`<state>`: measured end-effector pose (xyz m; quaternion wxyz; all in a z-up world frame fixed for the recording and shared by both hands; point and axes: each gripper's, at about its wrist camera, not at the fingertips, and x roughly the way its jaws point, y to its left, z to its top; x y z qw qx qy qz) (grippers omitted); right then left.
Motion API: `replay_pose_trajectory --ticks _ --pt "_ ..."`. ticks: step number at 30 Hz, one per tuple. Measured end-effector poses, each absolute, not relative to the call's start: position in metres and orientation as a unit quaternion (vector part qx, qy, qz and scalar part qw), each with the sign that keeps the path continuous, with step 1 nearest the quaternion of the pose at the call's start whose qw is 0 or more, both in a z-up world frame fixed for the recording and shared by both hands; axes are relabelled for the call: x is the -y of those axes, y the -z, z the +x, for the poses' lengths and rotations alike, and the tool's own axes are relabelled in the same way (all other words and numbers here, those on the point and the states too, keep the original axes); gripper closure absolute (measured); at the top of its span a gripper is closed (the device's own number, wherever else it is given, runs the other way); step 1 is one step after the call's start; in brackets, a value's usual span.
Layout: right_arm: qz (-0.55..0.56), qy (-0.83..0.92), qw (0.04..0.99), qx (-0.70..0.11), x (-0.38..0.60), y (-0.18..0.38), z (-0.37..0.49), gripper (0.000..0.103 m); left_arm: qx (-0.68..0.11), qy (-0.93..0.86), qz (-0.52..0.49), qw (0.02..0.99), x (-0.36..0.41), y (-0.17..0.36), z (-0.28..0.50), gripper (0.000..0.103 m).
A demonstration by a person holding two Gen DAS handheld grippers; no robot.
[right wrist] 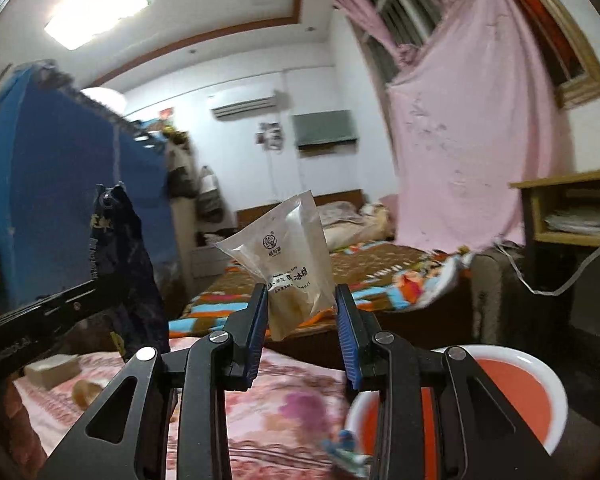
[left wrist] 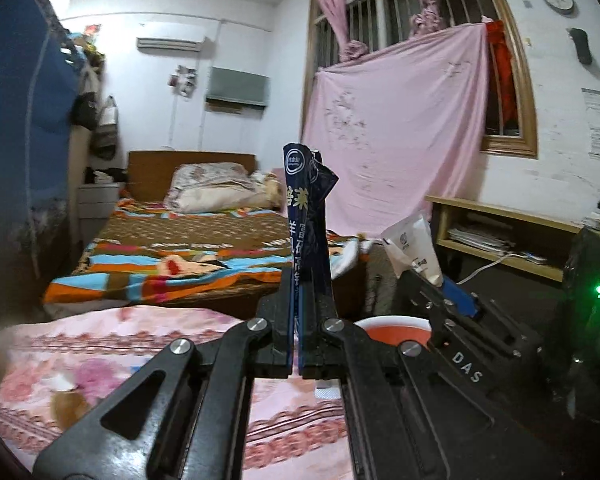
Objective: Collect trash
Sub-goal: 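Carry both items over the orange bucket and open both tools to drop them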
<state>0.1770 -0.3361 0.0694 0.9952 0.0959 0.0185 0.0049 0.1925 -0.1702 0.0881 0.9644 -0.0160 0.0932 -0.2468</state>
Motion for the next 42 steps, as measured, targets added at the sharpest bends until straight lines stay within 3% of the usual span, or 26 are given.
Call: replay_pose_trajectory --ticks 11,26,37,39,42 --pt "0.135 0.061 0.988 -0.034 0.38 -0.058 0.176 0.072 -0.115 0.288 -0.007 0.951 0.218 -0.083 0.211 0.103" --pt "0.178 0.105 0.973 -0.099 0.405 -0.035 0.187 0.069 -0.214 0.313 -0.025 0.925 0.265 -0.056 0.25 0.103" --pt "0.188 0.121 0.967 -0.121 0.406 -0.029 0.188 0.06 -0.277 0.328 -0.041 0.902 0.273 -0.043 0.267 0.103" --pt "0.186 0.122 0.967 -0.121 0.405 -0.03 0.187 0.058 -0.282 0.325 -0.046 0.902 0.271 -0.042 0.267 0.095" --pt "0.186 0.123 0.967 -0.122 0.406 -0.031 0.187 0.056 -0.286 0.315 -0.056 0.903 0.265 -0.042 0.268 0.093"
